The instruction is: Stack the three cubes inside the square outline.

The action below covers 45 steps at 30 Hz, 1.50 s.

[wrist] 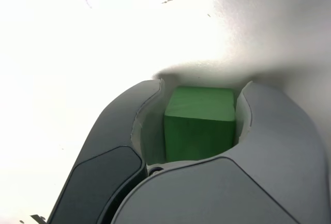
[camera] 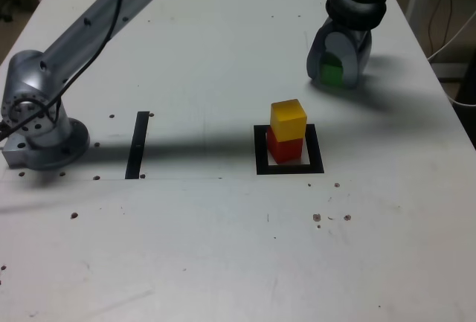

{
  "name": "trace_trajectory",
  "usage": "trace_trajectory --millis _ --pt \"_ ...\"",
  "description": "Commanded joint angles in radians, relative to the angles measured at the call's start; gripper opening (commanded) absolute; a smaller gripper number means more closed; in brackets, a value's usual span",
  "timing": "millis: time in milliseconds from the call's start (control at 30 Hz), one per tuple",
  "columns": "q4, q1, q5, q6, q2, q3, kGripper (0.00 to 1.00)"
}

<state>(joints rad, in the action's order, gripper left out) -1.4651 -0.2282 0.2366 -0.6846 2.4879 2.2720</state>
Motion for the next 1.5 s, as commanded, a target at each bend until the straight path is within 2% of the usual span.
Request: trace_trajectory --millis 0,267,533,667,733,833,1033,1267,1467 --pt "0.0 -0.002 -0.005 0.008 -0.027 -0.013 0.29" --pt "-0.013 0.015 -0.035 0.044 -0.162 -0.092 0.29" --pt "-0.072 0.067 -0.02 0.097 -0.313 -0.126 0.29" --pt "-0.1 0.122 0.003 0.198 -0.398 -0.213 0.29" --pt "-0.113 0.162 0.017 0.284 -0.441 -0.27 0.29" --pt "-0.123 0.209 0.018 0.387 -0.477 -0.316 0.29" --pt "-0.122 0.261 -0.021 0.511 -0.52 -0.389 0.29" --pt "-0.12 0.285 -0.072 0.59 -0.523 -0.411 0.29" --pt "-0.113 0.298 -0.131 0.642 -0.522 -0.422 0.29"
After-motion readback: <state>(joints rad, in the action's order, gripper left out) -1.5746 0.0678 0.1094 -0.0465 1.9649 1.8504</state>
